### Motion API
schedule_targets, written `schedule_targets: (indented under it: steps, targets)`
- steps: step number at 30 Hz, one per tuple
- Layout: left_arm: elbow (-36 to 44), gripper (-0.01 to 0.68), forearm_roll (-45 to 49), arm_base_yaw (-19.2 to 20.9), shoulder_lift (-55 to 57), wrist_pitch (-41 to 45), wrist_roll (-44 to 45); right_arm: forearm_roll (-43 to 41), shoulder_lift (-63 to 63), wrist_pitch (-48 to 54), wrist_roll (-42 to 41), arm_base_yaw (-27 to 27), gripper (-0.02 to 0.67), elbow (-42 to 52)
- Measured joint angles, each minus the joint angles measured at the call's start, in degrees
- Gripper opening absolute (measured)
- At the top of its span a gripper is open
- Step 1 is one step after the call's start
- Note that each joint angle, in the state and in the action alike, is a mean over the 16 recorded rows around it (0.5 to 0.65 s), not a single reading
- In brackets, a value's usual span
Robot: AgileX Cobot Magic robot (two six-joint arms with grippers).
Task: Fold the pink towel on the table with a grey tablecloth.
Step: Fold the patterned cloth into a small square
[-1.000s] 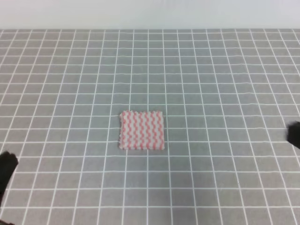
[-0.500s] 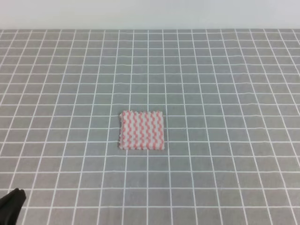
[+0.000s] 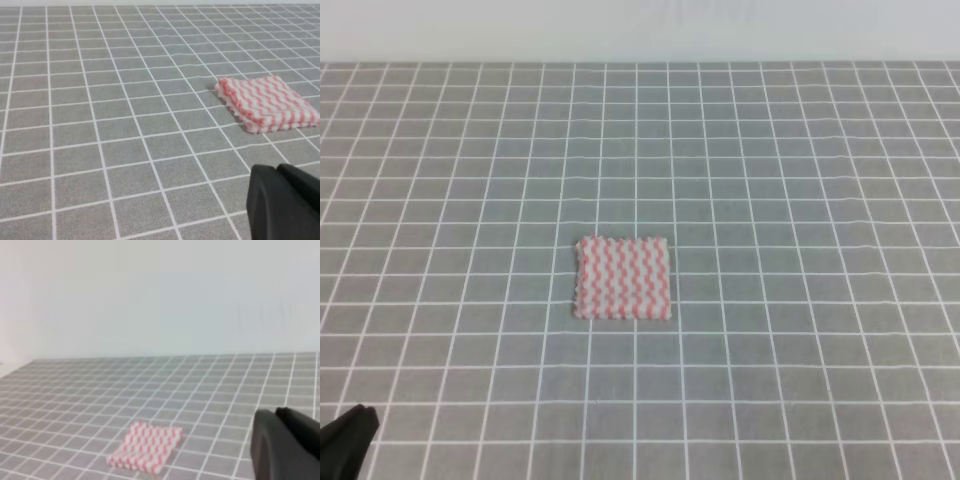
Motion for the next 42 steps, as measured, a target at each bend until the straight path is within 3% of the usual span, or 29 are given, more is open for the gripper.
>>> schedule_targets:
  steps: [11,17,33,42]
  targets:
    - [0.04,-0.004,0.03,-0.01,0.06,-0.04,0.01,2.05,-0.33,-2.03,-0.07,0.01,-0.015,2.98]
    - [0.04,-0.004,0.03,0.00,0.00,0.15,-0.02,-1.40,-0.34,-5.24,-0.14,-0.86,-0.015,3.63]
    - [0.00,-0.004,0.00,0.01,-0.08,0.38,-0.05,-5.80,-3.21,-9.36,-0.07,-17.23,-0.015,10.12]
    - [0.09,-0.004,0.05,0.00,0.11,0.26,-0.05,-9.75,-4.05,-6.40,-0.19,-19.49,-0.015,11.86]
